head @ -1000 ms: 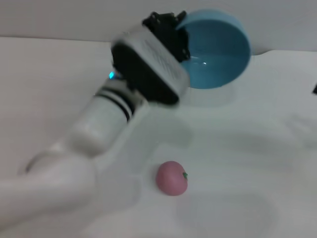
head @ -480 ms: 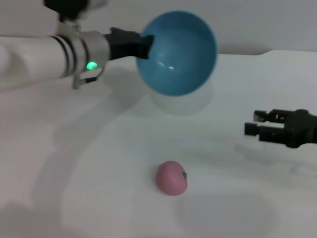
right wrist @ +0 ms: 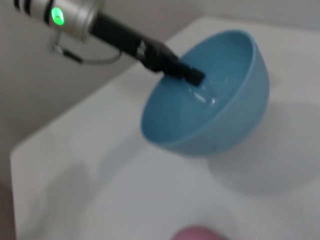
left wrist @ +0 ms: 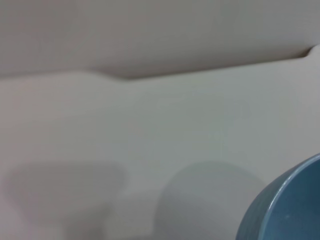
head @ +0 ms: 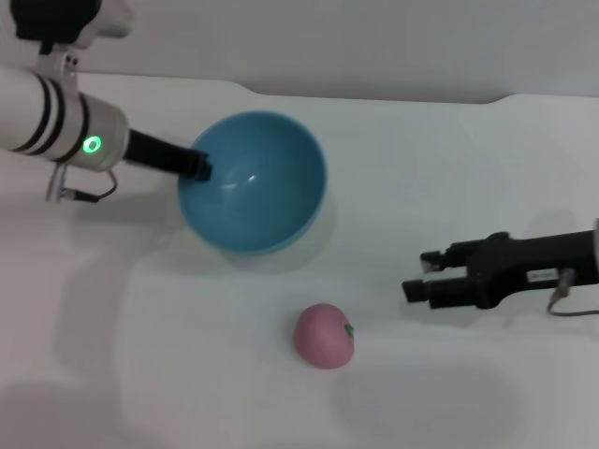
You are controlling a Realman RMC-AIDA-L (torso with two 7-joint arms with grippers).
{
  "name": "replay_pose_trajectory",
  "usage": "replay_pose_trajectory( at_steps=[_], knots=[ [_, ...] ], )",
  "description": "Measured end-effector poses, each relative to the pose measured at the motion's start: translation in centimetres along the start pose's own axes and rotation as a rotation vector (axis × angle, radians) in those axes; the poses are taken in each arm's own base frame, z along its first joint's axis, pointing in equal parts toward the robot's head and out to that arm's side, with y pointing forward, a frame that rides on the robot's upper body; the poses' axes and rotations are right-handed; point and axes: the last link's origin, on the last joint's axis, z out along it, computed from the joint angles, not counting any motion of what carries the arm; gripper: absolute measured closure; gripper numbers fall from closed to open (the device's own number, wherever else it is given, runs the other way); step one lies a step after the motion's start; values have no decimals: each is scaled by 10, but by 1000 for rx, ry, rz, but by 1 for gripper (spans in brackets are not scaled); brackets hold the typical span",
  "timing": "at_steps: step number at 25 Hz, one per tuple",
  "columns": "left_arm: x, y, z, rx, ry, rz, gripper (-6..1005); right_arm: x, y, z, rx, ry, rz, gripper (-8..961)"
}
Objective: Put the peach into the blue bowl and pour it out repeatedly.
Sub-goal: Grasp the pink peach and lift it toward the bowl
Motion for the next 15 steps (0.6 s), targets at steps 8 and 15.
replay_pose_trajectory(
  at_steps=[8, 15],
  knots=[
    [-24, -25, -23, 88, -28, -108, 999, -18, 11, 38, -2, 188, -126, 294],
    [-28, -26, -25, 86, -41, -119, 1000, -29, 25, 65, -30, 271, -226, 295]
  ],
)
